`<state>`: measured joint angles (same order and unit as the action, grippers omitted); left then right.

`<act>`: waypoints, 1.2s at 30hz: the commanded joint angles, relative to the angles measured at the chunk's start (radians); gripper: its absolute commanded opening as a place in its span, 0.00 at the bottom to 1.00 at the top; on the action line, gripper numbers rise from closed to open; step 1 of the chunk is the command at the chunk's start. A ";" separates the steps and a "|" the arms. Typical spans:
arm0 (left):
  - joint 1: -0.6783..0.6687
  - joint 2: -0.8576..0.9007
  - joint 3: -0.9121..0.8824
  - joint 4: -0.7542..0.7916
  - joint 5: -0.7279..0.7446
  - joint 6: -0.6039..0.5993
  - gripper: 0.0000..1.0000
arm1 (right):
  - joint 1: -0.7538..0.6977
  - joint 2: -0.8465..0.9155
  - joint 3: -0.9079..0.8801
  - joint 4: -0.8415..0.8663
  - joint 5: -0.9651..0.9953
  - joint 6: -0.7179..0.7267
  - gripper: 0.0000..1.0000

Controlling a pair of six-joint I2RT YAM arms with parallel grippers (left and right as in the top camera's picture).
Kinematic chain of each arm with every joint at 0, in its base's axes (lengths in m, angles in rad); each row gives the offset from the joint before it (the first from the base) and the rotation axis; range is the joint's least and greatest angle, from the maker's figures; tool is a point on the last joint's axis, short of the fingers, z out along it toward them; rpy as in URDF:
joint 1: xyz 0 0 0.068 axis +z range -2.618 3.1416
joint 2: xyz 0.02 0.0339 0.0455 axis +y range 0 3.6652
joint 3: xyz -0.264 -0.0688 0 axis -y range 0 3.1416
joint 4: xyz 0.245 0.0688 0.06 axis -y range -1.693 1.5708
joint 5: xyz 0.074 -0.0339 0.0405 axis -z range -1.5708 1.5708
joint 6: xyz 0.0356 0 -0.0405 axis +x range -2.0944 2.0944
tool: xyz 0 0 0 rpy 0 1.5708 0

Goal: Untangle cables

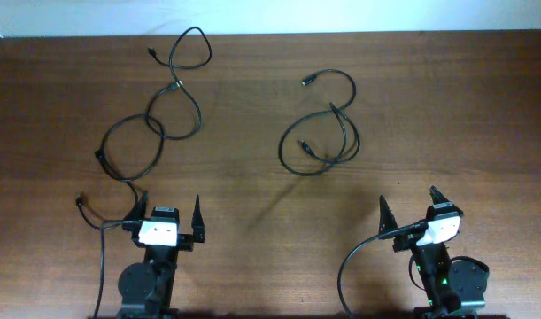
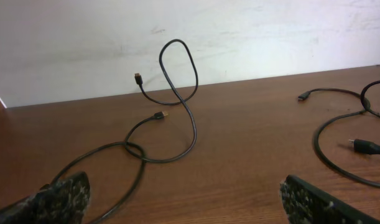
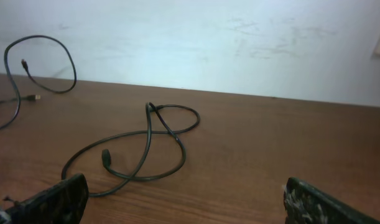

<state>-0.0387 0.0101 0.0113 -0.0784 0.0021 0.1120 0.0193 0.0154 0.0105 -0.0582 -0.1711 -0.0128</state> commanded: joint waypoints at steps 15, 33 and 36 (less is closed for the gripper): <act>0.005 -0.005 -0.003 -0.006 -0.006 0.010 0.99 | -0.013 -0.013 -0.005 -0.014 0.074 0.066 0.99; 0.005 -0.005 -0.003 -0.006 -0.006 0.010 0.99 | -0.013 -0.012 -0.005 -0.013 0.075 0.044 0.99; 0.005 -0.005 -0.003 -0.006 -0.006 0.010 0.99 | -0.013 -0.012 -0.005 -0.014 0.075 0.043 0.99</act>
